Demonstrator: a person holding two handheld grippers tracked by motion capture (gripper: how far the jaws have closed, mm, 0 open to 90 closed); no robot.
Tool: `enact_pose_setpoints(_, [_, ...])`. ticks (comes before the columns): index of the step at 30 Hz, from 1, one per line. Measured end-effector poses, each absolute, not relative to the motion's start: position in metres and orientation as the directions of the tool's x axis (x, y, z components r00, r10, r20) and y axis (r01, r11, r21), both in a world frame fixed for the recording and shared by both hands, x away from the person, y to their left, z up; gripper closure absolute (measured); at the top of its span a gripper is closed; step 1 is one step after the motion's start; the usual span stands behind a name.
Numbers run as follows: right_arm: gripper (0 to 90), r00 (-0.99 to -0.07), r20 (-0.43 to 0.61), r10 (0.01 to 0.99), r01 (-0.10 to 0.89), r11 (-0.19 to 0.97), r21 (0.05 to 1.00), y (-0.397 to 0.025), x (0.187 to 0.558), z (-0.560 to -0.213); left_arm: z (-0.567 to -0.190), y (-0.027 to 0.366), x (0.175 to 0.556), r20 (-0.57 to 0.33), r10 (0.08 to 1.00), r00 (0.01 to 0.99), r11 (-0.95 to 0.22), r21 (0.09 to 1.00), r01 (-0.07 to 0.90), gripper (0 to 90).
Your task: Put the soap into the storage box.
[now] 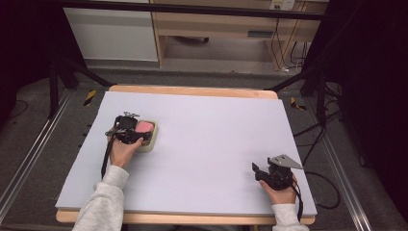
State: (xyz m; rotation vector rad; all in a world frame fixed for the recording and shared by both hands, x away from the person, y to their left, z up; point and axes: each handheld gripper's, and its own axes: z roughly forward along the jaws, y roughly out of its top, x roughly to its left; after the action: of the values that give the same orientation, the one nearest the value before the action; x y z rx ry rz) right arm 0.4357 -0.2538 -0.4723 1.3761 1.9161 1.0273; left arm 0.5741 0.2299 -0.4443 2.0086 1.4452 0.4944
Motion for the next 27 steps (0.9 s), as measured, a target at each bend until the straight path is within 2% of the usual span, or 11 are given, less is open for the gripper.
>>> enact_pose_setpoints(18, [33.9,-0.318,0.005,0.948,0.521,0.17,0.836,-0.2534,0.4348,-0.4725,-0.4511,0.2278,0.5747,-0.038,0.941,0.336,-0.227,0.667,0.709,37.3])
enact_pose_setpoints(27, [32.2,-0.315,0.002,0.949,0.518,0.17,0.838,-0.2541,0.4347,-0.4718,-0.4509,0.2245,0.5704,0.003,0.942,0.337,-0.253,0.666,0.702,36.8])
